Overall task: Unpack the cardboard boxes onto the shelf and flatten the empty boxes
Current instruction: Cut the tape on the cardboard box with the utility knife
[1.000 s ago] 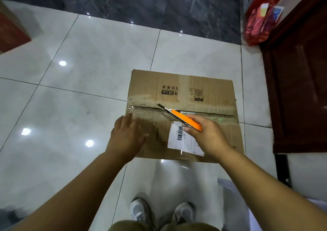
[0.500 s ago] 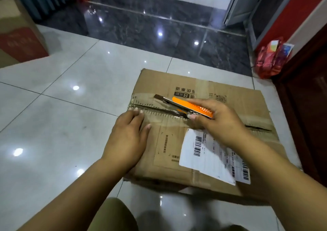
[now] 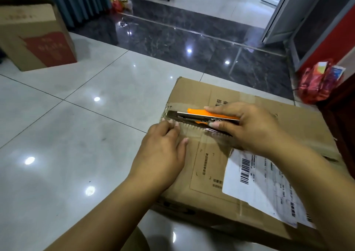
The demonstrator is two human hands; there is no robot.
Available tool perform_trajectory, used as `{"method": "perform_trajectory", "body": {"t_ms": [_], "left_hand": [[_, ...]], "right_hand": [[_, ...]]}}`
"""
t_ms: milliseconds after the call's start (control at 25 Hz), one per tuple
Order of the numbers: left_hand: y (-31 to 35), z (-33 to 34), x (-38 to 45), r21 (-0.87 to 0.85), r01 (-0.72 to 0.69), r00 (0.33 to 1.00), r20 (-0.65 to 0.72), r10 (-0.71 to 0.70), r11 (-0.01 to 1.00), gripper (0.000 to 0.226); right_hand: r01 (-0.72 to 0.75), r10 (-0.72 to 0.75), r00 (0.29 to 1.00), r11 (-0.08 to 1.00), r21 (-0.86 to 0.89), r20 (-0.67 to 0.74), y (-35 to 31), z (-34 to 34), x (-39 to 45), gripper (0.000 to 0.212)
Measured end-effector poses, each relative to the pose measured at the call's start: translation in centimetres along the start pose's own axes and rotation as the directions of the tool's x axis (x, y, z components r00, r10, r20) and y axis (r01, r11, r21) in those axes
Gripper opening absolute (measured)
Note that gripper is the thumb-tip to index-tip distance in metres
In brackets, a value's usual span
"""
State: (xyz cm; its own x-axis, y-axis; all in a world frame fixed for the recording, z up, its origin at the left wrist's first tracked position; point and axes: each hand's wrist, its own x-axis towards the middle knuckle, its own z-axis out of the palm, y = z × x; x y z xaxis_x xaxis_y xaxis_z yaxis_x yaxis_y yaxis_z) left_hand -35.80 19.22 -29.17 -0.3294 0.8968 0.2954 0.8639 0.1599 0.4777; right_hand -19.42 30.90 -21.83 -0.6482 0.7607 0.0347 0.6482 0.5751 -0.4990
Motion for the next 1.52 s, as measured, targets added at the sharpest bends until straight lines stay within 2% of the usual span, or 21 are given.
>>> {"method": "perform_trajectory", "body": {"t_ms": [360, 640, 840, 960, 1040, 1200, 1320, 1520], "left_hand": [[-0.1, -0.1, 0.1, -0.025, 0.000, 1.000, 0.013, 0.001, 1.000, 0.038], [0.0, -0.5, -0.1, 0.013, -0.028, 1.000, 0.003, 0.028, 1.000, 0.034], [0.4, -1.0, -0.2, 0.052, -0.041, 0.999, -0.006, 0.041, 0.998, 0.028], [1.0, -1.3, 0.0, 0.126, -0.127, 0.991, 0.067, 0.119, 0.984, 0.037], [1.8, -1.4, 0.0, 0.166, -0.172, 0.982, 0.110, 0.155, 0.971, 0.034], [4.9, -1.3, 0.0, 0.114, -0.226, 0.948, 0.256, 0.191, 0.968, 0.034], [7.3, -0.6, -0.2, 0.021, -0.227, 0.940, 0.265, 0.214, 0.974, 0.038], [9.9, 1.0, -0.1, 0.028, -0.286, 0.911, 0.319, 0.263, 0.958, 0.032]], "right_hand": [[0.126, -0.117, 0.992, 0.947, -0.295, 0.047, -2.1, -1.3, 1.5, 0.039], [0.111, -0.066, 0.991, 0.882, -0.458, 0.114, -2.1, -2.9, 0.8, 0.039], [0.073, -0.035, 0.996, 0.862, -0.502, 0.086, -0.7, -3.8, -1.4, 0.040], [0.025, 0.010, 0.998, 0.868, -0.496, 0.068, 0.5, -4.8, -2.9, 0.040], [0.005, 0.026, 0.998, 0.872, -0.489, 0.056, 1.4, -5.2, -3.9, 0.039], [-0.057, 0.073, 0.997, 0.846, -0.530, 0.009, 3.2, -6.6, -6.1, 0.039], [-0.135, 0.145, 0.989, 0.839, -0.528, -0.023, 4.8, -7.7, -8.3, 0.039], [-0.245, 0.222, 0.969, 0.853, -0.461, -0.104, 6.9, -8.9, -11.6, 0.041]]}}
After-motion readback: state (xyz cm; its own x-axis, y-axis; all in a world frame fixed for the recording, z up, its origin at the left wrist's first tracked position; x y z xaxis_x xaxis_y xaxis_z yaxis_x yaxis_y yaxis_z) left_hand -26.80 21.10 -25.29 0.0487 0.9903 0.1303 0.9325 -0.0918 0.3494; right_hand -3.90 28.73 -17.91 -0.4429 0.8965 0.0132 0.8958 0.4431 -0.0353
